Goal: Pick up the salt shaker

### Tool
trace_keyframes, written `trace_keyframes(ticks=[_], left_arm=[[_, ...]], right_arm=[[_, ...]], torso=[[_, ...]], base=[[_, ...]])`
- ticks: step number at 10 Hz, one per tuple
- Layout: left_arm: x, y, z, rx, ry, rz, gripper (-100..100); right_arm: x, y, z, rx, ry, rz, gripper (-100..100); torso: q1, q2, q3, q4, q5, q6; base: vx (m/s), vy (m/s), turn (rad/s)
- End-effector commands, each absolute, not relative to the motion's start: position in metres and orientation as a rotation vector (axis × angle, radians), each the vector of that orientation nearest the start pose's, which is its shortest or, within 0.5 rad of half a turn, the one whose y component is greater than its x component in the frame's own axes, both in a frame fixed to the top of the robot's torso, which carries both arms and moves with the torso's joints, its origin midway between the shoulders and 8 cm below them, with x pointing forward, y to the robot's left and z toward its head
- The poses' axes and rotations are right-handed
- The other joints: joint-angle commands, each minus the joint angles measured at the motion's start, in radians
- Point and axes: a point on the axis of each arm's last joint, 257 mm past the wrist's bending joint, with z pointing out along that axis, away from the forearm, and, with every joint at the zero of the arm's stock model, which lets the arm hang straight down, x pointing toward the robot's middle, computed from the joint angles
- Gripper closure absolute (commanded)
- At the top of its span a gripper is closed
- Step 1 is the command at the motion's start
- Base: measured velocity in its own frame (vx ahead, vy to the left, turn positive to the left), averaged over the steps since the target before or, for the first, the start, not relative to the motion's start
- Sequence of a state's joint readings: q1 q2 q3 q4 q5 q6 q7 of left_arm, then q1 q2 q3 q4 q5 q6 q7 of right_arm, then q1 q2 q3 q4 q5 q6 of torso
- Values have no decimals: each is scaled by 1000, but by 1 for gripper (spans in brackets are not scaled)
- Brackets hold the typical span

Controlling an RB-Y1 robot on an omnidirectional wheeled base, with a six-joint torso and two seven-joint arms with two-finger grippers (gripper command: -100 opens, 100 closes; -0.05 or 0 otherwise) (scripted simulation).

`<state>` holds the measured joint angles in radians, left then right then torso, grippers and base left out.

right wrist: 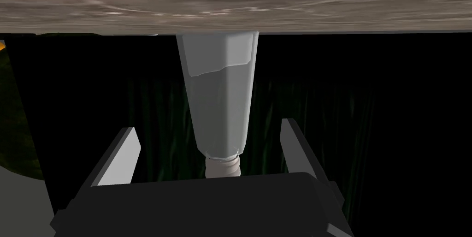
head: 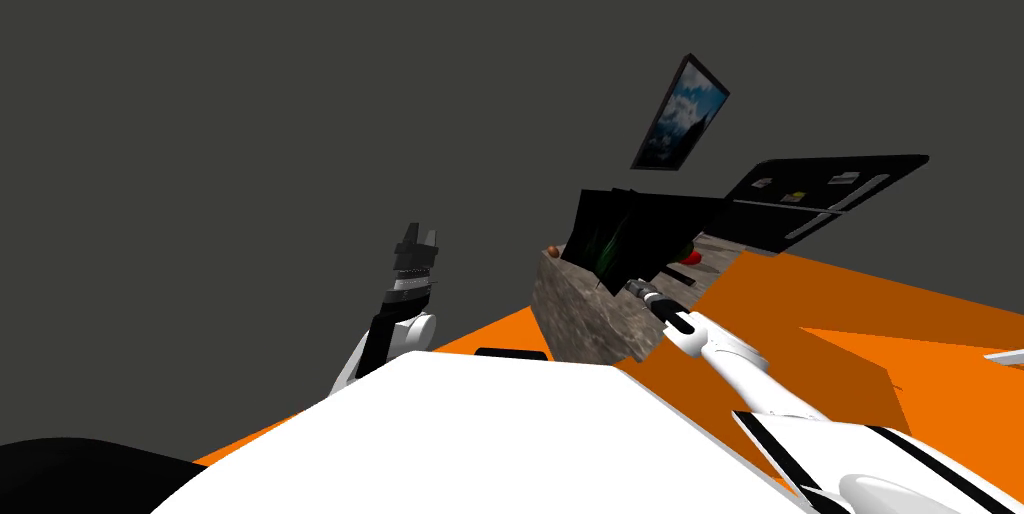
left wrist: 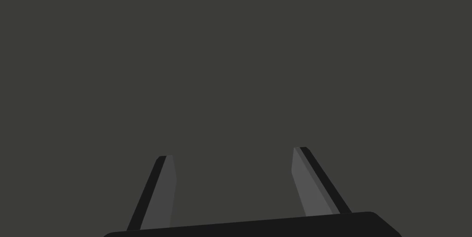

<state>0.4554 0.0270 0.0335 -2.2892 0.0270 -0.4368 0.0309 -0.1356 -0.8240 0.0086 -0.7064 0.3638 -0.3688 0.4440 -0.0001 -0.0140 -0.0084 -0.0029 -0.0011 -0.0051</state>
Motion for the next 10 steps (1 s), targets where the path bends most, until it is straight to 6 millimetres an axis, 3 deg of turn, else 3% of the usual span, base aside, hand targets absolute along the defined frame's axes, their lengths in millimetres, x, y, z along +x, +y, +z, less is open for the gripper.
trace_keyframes(ticks=[1,2,4,5,8,9,10], left_arm=[[354,287,32,-675,615,-1328,0],[354,287,32,-674,615,-1328,0],[354,287,32,-674,615,-1328,0],[354,287,32,-674,615,-1328,0],[354,287,32,-674,615,-1328,0],[354,287,32,-674,615,-1328,0],[354,287,32,-675,615,-1328,0]], right_arm=[[463,-631,-314,186,1898,-183,-100],[475,-629,-302,156,1879,-170,-100],[464,-635,-311,167,1895,-169,-100],[477,-630,-296,131,1870,-151,-100],[465,-638,-307,149,1890,-155,-100],[470,-638,-297,124,1875,-140,-100],[465,-641,-301,132,1883,-142,-100]], torso=[[0,0,0,0,0,0],[0,0,0,0,0,0],[0,-1,-1,0,0,-1],[-1,1,0,0,0,-1],[-1,1,0,0,0,-1],[-3,2,1,0,-1,-1],[-1,2,1,0,0,0]], base=[[51,50,-126],[72,53,-179],[45,52,-36],[45,53,-168],[29,33,-24],[32,48,-171],[44,59,-108]])
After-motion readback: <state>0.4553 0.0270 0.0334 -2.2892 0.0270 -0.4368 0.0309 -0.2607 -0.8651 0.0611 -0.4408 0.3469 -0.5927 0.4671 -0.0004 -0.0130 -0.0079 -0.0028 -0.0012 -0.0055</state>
